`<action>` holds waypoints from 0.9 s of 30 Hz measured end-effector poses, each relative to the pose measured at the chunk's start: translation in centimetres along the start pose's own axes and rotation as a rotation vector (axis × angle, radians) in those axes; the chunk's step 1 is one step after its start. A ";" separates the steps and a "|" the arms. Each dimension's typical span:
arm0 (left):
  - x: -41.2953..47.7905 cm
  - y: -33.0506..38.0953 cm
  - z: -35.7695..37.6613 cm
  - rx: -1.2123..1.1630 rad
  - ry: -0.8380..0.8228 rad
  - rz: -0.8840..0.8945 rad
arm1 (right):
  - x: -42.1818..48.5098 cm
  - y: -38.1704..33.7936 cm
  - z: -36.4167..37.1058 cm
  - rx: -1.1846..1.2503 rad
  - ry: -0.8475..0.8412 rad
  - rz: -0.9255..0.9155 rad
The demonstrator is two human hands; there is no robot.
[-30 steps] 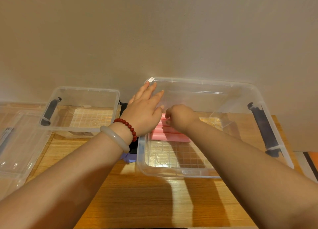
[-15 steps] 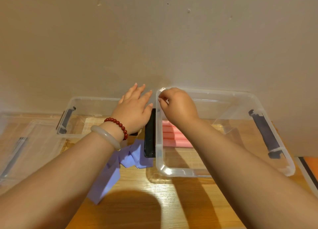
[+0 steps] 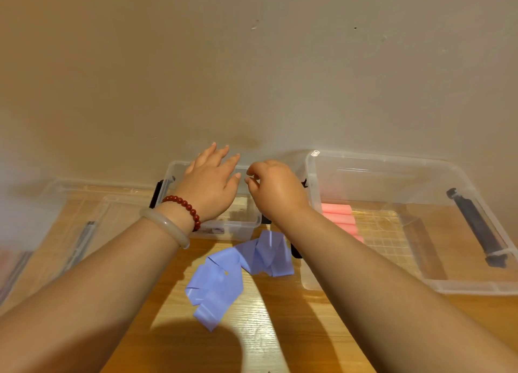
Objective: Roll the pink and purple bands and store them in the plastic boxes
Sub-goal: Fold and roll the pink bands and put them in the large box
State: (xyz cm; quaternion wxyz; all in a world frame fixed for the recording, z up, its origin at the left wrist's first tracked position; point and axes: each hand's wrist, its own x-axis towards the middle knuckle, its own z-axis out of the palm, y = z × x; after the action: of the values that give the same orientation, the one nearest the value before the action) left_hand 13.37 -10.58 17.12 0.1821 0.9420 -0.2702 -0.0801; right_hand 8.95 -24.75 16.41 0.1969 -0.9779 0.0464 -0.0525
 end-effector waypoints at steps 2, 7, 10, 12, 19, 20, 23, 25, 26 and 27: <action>-0.3 -0.7 -0.2 0.004 -0.010 0.005 | 0.0 -0.8 0.5 -0.004 -0.006 0.010; -1.0 -1.8 -0.4 0.006 -0.027 0.010 | -0.3 -1.9 1.7 -0.013 -0.047 0.036; -1.6 -1.9 -0.2 0.014 -0.016 0.007 | -0.6 -1.9 2.2 -0.014 -0.063 0.044; -2.0 -1.8 0.1 0.017 -0.009 -0.006 | -1.1 -1.8 2.5 -0.013 -0.075 0.052; -4.5 -0.5 2.2 -0.004 -0.002 -0.085 | -4.0 -0.8 3.6 -0.036 -0.076 0.053; -4.9 -0.4 2.6 -0.002 -0.002 -0.094 | -4.4 -0.5 3.7 -0.030 -0.073 0.046; -5.7 0.0 3.8 0.006 0.003 -0.131 | -5.7 0.4 4.3 -0.014 -0.057 0.031; -6.3 0.0 4.7 -0.002 -0.001 -0.150 | -6.6 0.8 5.0 0.009 -0.032 0.044; -6.5 0.0 5.2 -0.010 -0.004 -0.150 | -7.0 0.9 5.4 0.016 0.019 0.043; -6.8 0.0 5.7 -0.017 -0.013 -0.147 | -7.4 0.9 5.8 0.018 0.092 0.038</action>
State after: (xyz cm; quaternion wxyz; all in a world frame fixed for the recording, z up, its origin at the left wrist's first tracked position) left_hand 6.21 -8.61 12.22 0.1819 0.9572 -0.2008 -0.1014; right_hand 2.26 -22.55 10.10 0.2042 -0.9716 0.0736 -0.0943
